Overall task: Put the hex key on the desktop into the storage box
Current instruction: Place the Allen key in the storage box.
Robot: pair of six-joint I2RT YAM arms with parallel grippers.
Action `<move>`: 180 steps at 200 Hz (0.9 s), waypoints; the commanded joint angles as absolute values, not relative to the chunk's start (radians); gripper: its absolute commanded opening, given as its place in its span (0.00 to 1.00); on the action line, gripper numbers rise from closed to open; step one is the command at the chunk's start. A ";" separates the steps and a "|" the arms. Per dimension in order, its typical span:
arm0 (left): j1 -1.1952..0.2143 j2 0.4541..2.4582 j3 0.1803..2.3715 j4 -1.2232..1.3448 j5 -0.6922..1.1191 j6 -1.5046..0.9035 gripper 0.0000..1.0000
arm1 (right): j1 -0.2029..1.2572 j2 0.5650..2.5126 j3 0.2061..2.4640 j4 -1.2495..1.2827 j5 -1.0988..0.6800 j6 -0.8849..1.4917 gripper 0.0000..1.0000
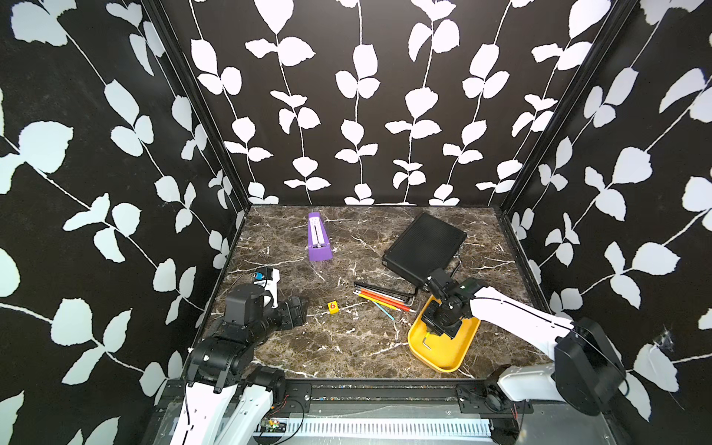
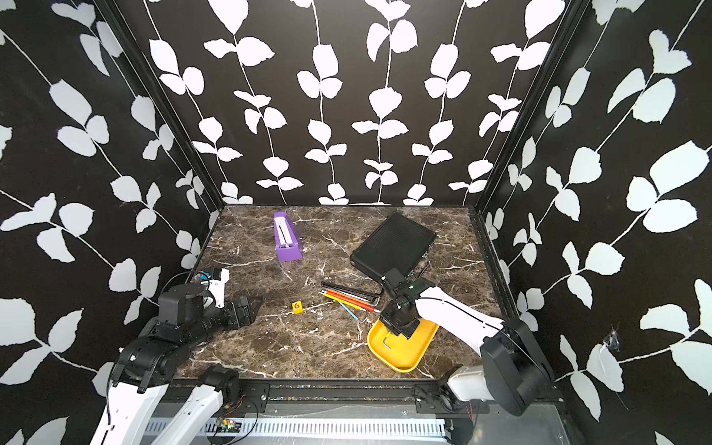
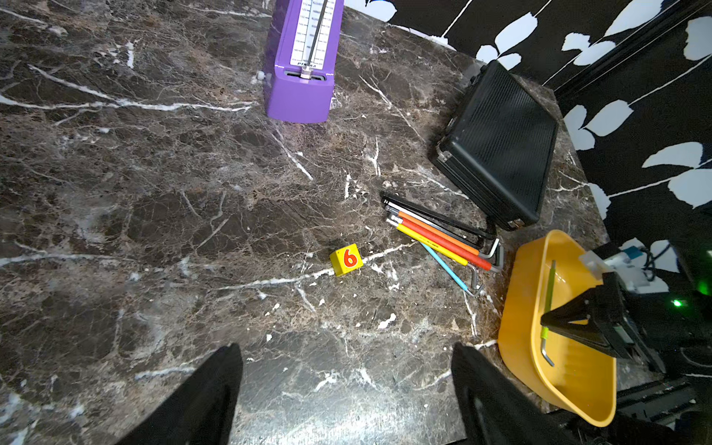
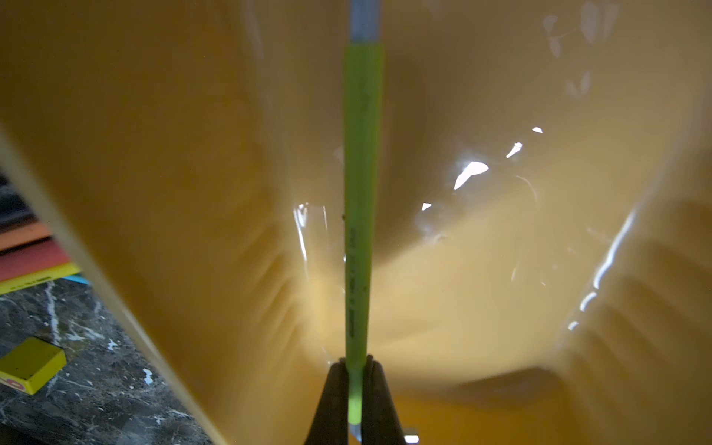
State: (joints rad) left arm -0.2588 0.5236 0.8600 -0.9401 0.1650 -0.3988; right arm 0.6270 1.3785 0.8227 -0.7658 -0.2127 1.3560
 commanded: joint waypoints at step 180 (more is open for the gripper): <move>-0.263 0.522 0.841 -0.916 0.157 -0.391 0.86 | 0.624 1.451 0.941 -0.853 -0.145 1.252 0.25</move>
State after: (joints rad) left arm -0.2588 0.5163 0.8497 -0.9325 0.1642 -0.3988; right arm 0.6273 1.5032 0.8505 -0.7258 -0.2081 1.3006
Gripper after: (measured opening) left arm 0.864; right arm 0.251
